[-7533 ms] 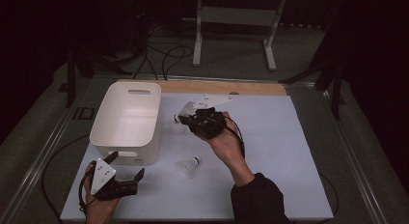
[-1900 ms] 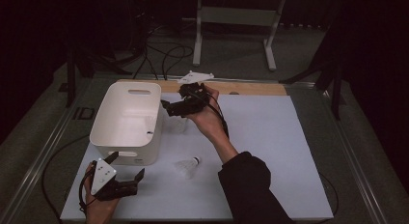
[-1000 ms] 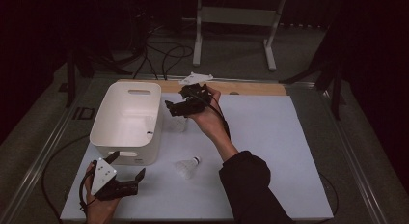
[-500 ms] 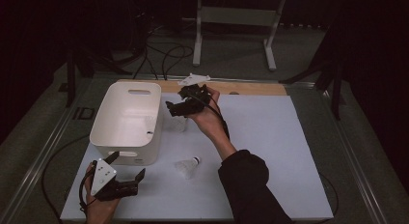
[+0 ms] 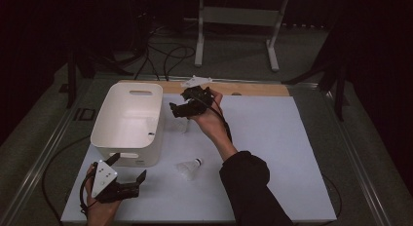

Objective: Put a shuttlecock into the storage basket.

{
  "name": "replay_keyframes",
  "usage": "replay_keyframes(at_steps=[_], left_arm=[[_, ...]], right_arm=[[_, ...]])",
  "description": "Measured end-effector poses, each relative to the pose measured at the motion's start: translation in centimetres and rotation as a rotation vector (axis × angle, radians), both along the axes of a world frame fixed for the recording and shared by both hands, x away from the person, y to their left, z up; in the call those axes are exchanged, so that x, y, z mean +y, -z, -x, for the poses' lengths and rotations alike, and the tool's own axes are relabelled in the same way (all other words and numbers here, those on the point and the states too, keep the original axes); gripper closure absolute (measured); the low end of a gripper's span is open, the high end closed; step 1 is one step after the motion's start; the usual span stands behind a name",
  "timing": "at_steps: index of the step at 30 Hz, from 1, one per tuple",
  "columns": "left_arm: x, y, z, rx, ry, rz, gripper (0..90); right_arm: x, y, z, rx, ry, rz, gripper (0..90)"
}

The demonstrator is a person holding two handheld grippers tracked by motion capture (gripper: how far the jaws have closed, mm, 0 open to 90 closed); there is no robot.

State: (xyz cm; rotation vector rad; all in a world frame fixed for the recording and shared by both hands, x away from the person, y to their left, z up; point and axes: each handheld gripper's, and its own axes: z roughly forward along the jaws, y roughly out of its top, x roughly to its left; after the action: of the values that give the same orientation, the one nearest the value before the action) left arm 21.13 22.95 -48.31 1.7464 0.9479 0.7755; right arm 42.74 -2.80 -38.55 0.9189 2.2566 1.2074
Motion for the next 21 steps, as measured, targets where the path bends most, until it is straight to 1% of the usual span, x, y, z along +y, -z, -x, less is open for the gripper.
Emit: replay_keyframes(at_steps=[4,5,10,15,17,19,21], left_arm=[[0.0,0.0,0.0,0.0,-0.001,-0.001,0.1],[0.0,0.0,0.0,0.0,-0.001,0.002,0.1],[0.0,0.0,0.0,-0.002,-0.004,0.008,0.1],[0.0,0.0,0.0,0.0,-0.002,0.001,0.1],[0.0,0.0,0.0,-0.001,-0.003,0.004,0.2],[0.0,0.0,0.0,-0.001,-0.003,0.005,0.1],[-0.1,0.0,0.0,-0.001,-0.003,0.008,0.1]], right_arm=[[0.0,0.4,-0.1,0.008,0.004,0.001,9.2],[-0.1,0.5,-0.1,0.011,0.005,0.007,9.2],[0.1,0.8,-0.2,0.002,0.004,0.009,9.2],[0.2,1.1,-0.2,0.003,0.006,0.019,9.3],[0.2,1.3,-0.2,-0.004,0.01,0.02,9.3],[0.2,1.4,-0.2,0.002,0.01,0.018,9.3],[0.1,1.6,-0.3,-0.003,0.008,0.021,9.3]])
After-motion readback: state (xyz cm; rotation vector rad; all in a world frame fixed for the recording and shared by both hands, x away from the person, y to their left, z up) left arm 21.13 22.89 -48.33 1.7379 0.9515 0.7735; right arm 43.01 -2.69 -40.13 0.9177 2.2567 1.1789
